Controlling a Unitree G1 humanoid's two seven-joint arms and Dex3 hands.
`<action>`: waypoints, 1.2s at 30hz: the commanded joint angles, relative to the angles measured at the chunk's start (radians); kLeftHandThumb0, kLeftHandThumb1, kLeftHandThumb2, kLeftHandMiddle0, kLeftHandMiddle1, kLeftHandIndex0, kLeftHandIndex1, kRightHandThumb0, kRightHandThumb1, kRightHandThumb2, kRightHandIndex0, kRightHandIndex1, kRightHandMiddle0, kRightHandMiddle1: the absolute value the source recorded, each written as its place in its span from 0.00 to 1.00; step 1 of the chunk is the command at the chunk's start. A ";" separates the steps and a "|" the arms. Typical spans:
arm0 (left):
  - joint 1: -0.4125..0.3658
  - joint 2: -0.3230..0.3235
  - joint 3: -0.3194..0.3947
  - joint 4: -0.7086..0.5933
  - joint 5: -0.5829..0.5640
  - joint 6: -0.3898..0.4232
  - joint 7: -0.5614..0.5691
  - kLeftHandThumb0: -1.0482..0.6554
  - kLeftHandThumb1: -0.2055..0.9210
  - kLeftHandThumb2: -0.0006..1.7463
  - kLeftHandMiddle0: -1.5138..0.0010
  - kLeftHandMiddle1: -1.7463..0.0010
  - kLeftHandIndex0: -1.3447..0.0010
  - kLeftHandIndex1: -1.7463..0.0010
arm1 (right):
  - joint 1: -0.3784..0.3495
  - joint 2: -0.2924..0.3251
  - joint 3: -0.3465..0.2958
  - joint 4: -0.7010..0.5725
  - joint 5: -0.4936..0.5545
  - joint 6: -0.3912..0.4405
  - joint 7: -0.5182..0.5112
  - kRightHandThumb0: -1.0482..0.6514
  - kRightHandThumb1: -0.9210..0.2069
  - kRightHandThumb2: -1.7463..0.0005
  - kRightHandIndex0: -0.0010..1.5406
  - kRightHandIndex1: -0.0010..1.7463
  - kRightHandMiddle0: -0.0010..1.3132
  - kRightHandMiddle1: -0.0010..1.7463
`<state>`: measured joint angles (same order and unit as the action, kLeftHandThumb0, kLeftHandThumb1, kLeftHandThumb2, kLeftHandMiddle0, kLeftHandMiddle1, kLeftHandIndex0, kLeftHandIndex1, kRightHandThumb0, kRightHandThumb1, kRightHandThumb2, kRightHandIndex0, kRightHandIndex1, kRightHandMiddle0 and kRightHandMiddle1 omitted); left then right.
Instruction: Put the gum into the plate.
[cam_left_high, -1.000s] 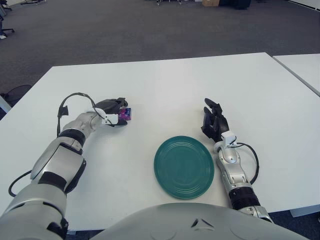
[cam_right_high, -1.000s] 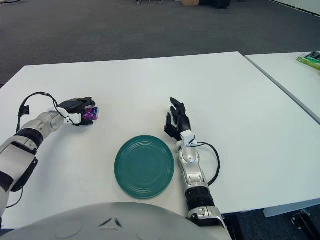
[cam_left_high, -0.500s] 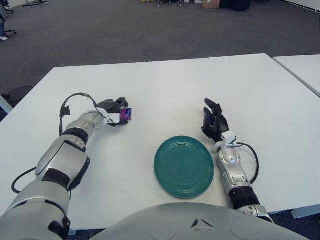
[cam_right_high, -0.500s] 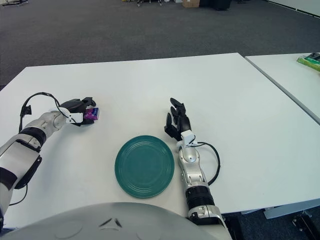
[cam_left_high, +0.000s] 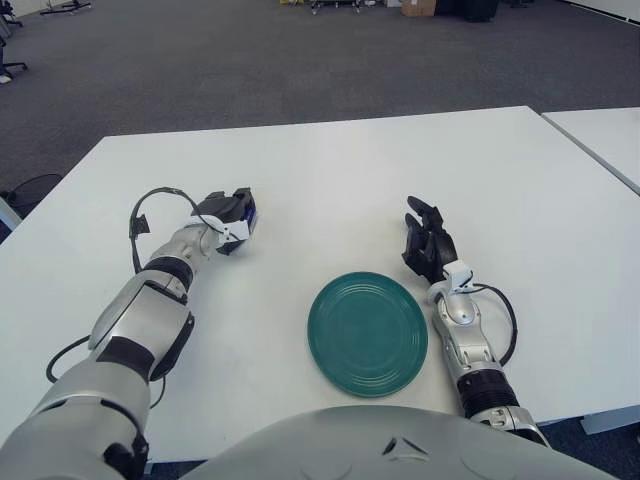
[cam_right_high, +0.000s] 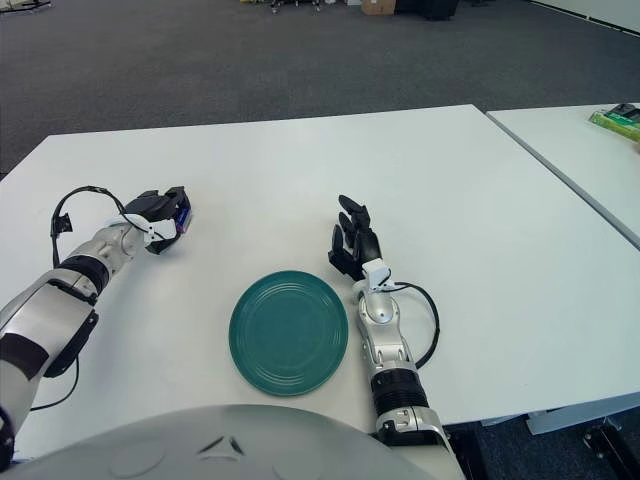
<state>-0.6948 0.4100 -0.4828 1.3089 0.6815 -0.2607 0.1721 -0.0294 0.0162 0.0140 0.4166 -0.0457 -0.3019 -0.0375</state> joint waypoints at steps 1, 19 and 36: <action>0.079 -0.024 -0.020 0.041 0.007 0.006 -0.047 0.62 0.29 0.87 0.49 0.06 0.58 0.00 | 0.071 -0.005 -0.019 0.111 0.016 0.081 0.003 0.26 0.00 0.50 0.19 0.01 0.00 0.35; 0.024 0.132 0.146 -0.208 -0.164 -0.252 -0.044 0.62 0.33 0.86 0.52 0.02 0.62 0.00 | 0.090 -0.016 -0.031 0.090 0.015 0.070 0.006 0.27 0.00 0.50 0.20 0.01 0.00 0.36; 0.246 0.101 0.291 -1.125 -0.257 -0.222 -0.094 0.61 0.26 0.89 0.47 0.04 0.58 0.00 | 0.092 -0.017 -0.027 0.107 0.018 0.056 0.013 0.26 0.00 0.51 0.20 0.01 0.00 0.36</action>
<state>-0.5127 0.5485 -0.2165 0.5240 0.4447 -0.4914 0.1116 -0.0265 0.0105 0.0011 0.3931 -0.0340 -0.3368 -0.0298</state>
